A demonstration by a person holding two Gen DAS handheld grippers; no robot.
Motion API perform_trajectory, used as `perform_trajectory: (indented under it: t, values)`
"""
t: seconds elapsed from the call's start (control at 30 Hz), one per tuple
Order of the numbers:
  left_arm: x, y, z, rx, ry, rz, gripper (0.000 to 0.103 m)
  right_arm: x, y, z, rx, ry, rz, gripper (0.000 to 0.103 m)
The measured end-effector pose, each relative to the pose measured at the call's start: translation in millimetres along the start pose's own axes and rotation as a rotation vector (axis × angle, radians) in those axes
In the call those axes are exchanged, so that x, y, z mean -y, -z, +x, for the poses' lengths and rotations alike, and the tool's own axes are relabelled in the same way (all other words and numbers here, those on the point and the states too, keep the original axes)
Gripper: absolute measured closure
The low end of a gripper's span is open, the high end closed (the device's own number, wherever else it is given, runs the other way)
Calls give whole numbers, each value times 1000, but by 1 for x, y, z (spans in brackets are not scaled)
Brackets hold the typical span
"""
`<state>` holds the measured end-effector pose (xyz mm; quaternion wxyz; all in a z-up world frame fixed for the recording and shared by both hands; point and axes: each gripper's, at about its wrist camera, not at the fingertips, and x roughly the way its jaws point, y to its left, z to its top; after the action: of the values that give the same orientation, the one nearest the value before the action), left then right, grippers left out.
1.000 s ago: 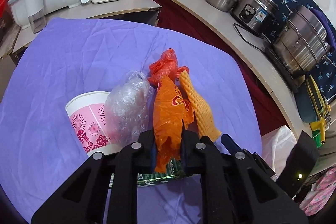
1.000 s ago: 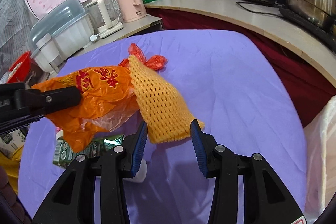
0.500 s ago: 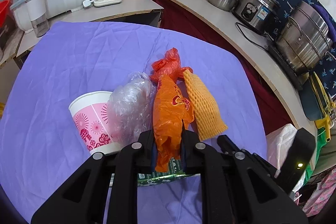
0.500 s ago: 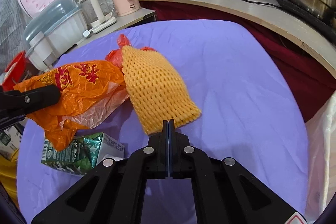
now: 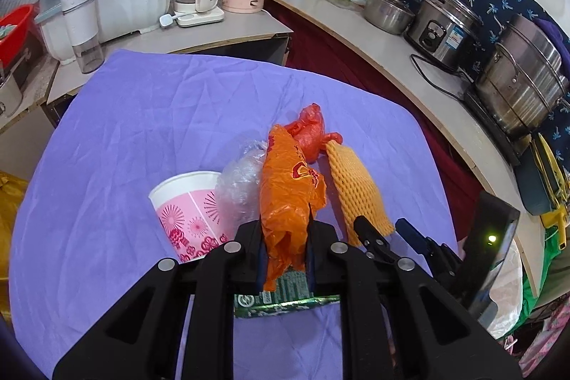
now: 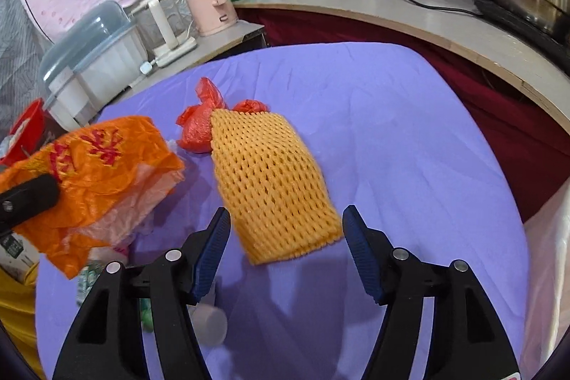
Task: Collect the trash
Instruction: 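Grasp the orange plastic bag with left tool while right tool grasps second foam net, then carry orange bag and foam net over the bin and open both tools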
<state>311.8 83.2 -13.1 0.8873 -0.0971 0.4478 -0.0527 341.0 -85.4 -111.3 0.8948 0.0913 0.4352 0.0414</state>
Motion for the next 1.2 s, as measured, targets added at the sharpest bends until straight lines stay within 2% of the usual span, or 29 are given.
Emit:
perform_trajectory:
  t: [0.03, 0.1, 0.17, 0.2, 0.27, 0.43, 0.8, 1.2]
  values:
    - [-1, 0, 2, -1, -3, -1, 88, 0, 0, 5, -9, 6, -4, 40]
    - [-2, -1, 6, -6, -10, 0, 88, 0, 2, 12, -24, 16, -5, 50]
    - [-3, 0, 9, -11, -13, -3, 88, 3, 5, 12, -18, 18, -7, 72]
    - [-3, 0, 9, -14, -14, -5, 88, 4, 6, 10, -19, 3, -1, 80]
    - [-3, 2, 10, -17, -15, -7, 88, 7, 9, 3, -13, 4, 7, 84]
    - [4, 8, 0, -15, -7, 1, 88, 16, 18, -31, 29, 1, 32, 84]
    - [48, 36, -52, 23, 34, 68, 88, 45, 46, -148, 163, 18, 73, 84]
    - [103, 79, -96, 39, 72, 170, 88, 85, 91, -234, 222, 72, 124, 84]
